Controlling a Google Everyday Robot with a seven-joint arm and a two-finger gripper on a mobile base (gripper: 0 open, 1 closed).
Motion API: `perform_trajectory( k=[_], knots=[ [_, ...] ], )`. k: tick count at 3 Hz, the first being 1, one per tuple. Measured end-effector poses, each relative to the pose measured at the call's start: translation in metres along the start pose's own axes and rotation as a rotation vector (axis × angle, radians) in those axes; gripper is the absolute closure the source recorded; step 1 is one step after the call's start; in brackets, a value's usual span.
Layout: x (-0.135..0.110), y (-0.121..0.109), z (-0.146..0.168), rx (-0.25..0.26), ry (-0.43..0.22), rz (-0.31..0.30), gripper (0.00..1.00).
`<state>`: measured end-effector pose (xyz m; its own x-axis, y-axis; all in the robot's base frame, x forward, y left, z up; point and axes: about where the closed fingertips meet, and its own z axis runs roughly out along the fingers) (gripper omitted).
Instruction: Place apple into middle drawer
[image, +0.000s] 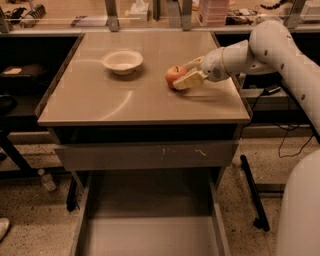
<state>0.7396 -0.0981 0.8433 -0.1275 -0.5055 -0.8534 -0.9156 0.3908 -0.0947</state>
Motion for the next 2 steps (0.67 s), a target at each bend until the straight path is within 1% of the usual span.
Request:
perform_trajectory(
  k=[1, 2],
  knots=[
    [0.0, 0.0, 0.0001, 0.0, 0.0, 0.0, 1.0],
    [0.0016, 0.0087, -0.0023, -0.013, -0.01, 0.001, 1.0]
  ],
)
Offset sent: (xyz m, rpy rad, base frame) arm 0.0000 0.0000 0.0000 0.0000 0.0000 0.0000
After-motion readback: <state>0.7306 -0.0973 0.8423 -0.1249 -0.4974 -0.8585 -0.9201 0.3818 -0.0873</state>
